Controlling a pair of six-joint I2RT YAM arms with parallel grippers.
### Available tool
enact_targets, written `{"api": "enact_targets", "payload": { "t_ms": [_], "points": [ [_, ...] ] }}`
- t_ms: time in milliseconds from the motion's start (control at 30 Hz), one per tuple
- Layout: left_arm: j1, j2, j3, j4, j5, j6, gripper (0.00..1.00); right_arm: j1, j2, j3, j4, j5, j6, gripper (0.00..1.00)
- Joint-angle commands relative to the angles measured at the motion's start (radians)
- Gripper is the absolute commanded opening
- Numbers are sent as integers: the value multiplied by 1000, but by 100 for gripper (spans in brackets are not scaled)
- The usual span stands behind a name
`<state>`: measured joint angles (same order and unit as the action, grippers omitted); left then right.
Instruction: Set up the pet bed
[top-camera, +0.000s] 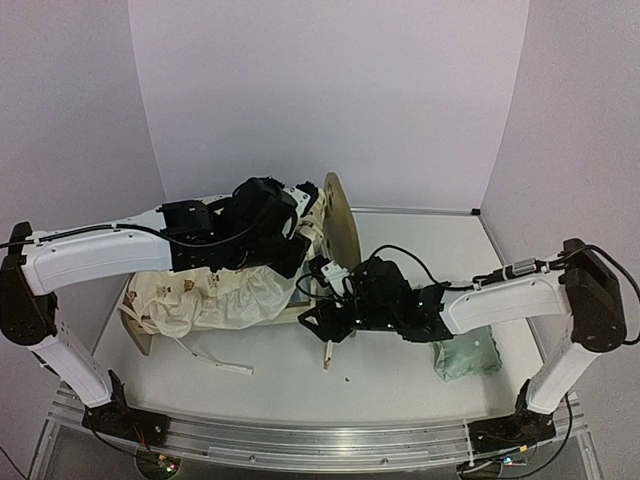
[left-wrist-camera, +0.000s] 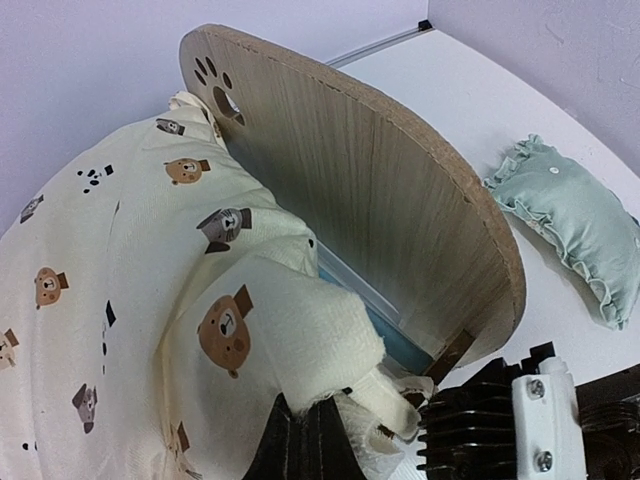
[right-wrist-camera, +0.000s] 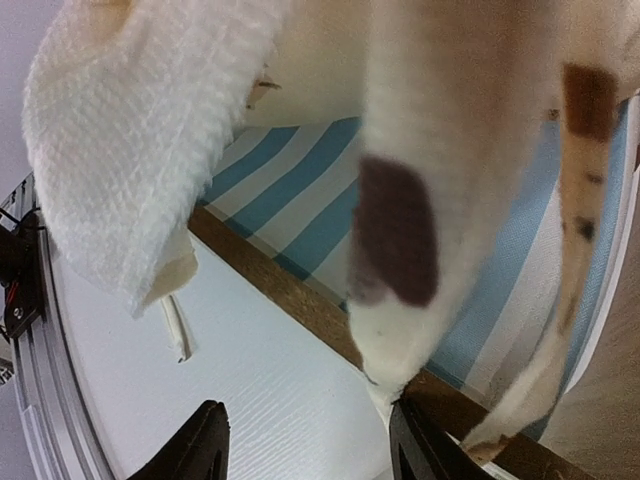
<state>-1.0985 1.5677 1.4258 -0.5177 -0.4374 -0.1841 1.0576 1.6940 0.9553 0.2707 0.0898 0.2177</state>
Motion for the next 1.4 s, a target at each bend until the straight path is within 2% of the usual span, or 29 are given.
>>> {"api": "enact_targets", "payload": {
  "t_ms": [0, 100, 267, 333, 400, 467, 533, 567, 700, 833, 1000, 1267, 1300, 1367],
  "points": [
    [3, -55, 8, 59, 4, -5, 0, -7, 35, 48, 74, 35, -8, 43],
    [7, -55, 7, 66, 0, -12, 0, -6, 19, 43, 91, 41, -12, 27],
    [12, -62, 1, 92, 2, -18, 0, -7, -27, 23, 104, 99, -40, 6],
    [15, -66, -1, 105, 2, -21, 0, -6, -53, 11, 112, 121, -46, 1],
    [17, -73, -3, 116, 0, -21, 0, -5, -79, -1, 113, 84, -59, 1],
    [20, -80, -5, 121, -5, -19, 0, -6, -108, -10, 95, 10, -70, 15],
    [23, -89, -9, 126, -2, -17, 0, -7, -140, -20, 54, -3, -82, 31],
    [24, -92, -11, 129, 0, -14, 0, -7, -159, -27, 42, 16, -87, 35],
    [26, -100, -17, 128, 0, -12, 0, -6, -229, -44, -42, 141, -133, 37],
    [27, -104, -19, 127, 2, -13, 0, -7, -217, -10, -157, 244, -183, 39],
    [28, -97, -15, 126, 11, -14, 0, -6, -147, 40, -186, 262, -201, 45],
    [28, -96, -18, 124, 14, -17, 0, -6, -34, 134, -207, 256, -236, 44],
    [28, -96, -18, 123, 13, -17, 0, -6, -24, 143, -208, 255, -242, 41],
    [28, -96, -19, 123, 13, -17, 0, -7, -15, 156, -214, 264, -246, 19]
  ]
}}
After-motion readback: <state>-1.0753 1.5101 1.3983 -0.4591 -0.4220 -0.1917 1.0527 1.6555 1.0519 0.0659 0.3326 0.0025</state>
